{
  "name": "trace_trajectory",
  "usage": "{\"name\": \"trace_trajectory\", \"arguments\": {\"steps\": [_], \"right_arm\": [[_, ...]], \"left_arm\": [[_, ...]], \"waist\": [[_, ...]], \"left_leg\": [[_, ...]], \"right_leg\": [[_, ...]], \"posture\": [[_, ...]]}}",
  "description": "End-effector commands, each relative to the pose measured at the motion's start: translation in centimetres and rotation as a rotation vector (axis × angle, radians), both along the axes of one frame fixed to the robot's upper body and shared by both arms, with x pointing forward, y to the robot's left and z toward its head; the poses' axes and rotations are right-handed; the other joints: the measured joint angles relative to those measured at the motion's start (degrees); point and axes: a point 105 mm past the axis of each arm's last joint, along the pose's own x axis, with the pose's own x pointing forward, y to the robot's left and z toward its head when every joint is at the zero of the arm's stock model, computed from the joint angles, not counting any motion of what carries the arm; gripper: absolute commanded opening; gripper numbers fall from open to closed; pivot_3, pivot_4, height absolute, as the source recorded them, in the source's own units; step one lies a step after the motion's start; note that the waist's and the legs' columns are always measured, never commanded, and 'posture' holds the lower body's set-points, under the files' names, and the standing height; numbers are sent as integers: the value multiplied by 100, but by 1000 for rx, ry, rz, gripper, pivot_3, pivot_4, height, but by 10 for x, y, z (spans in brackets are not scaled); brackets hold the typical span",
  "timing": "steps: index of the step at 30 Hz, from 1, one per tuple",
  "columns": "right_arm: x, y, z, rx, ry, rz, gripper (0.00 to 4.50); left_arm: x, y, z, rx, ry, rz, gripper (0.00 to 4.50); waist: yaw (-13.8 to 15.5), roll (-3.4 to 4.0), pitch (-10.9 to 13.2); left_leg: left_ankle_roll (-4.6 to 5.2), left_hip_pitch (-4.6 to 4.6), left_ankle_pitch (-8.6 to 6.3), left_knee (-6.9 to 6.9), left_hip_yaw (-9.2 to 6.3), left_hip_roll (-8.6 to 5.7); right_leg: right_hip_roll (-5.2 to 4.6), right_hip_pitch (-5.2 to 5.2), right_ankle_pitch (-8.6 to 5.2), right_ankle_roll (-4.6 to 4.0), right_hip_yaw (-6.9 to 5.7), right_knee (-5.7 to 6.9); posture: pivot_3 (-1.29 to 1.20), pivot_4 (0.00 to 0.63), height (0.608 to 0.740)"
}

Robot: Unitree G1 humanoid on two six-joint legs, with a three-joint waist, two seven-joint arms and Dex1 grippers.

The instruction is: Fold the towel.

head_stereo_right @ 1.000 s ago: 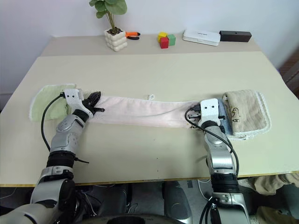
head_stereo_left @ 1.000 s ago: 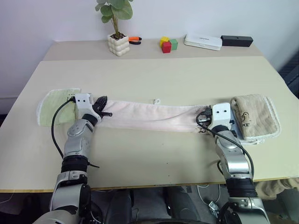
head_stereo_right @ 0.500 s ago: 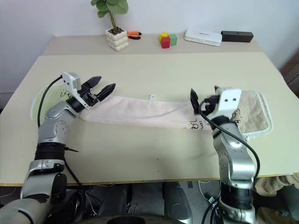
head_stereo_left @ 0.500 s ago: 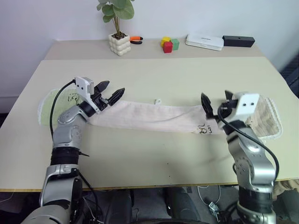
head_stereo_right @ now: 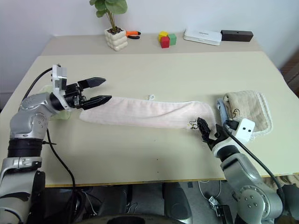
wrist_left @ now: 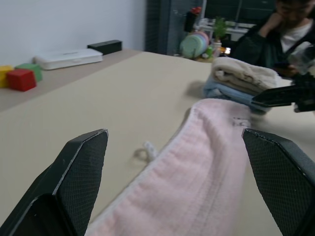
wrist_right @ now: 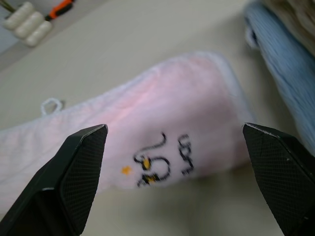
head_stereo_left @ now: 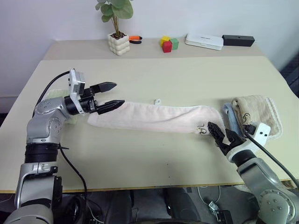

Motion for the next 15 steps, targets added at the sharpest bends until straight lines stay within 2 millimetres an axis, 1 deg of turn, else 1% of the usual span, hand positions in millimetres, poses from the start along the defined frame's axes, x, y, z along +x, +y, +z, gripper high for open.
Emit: {"name": "trace_trajectory", "arguments": {"steps": [1, 2, 5, 8, 10, 13, 15], "right_arm": [[-4, 2, -3, 23, 14, -9, 4453], [-4, 3, -6, 27, 26, -11, 4453], [-3, -4, -16, 25, 62, -83, 4453], [-1, -3, -27, 31, 91, -98, 4453], [4, -1, -33, 55, 101, -101, 4453], [13, -3, -38, 120, 90, -133, 4453], [19, -1, -40, 123, 88, -128, 4453]], "left_arm": [[-6, 1, 13, -12, -51, -8, 4471], [-7, 1, 13, -14, -49, -7, 4471], [-9, -2, 11, -11, -47, -6, 4471], [-11, -4, 11, -17, -44, -1, 4471], [-11, -6, 10, -18, -44, 6, 4471], [-11, -6, 10, -26, -39, 16, 4471], [-12, -5, 10, -29, -36, 21, 4471]], "waist": [[-3, 0, 0], [-5, 0, 0], [-4, 0, 0], [-4, -1, -1], [-7, -5, -3], [-15, -23, -14], [-16, -28, -17]], "left_leg": [[0, 1, 0, -1, 0, 0], [0, 0, 0, -1, 0, 1], [0, 0, 0, -1, 0, 1], [0, 0, 0, -2, 1, 1], [0, 0, 0, -2, 1, 2], [0, 2, 0, 0, 2, 3], [0, 6, 0, 2, 2, 4]], "right_leg": [[1, 0, 0, 0, 0, 0], [1, -1, -1, -1, 0, 0], [1, -2, -1, -3, 0, -2], [1, -2, -6, -10, 1, -4], [1, 0, -7, -13, 1, -8], [3, 1, -7, -14, 2, -10], [3, 6, -7, -15, 3, -11]], "posture": [[0, 150, 740], [0, 150, 740], [0, 150, 740], [0, 150, 740], [0, 150, 740], [0, 150, 740], [0, 150, 740]]}}
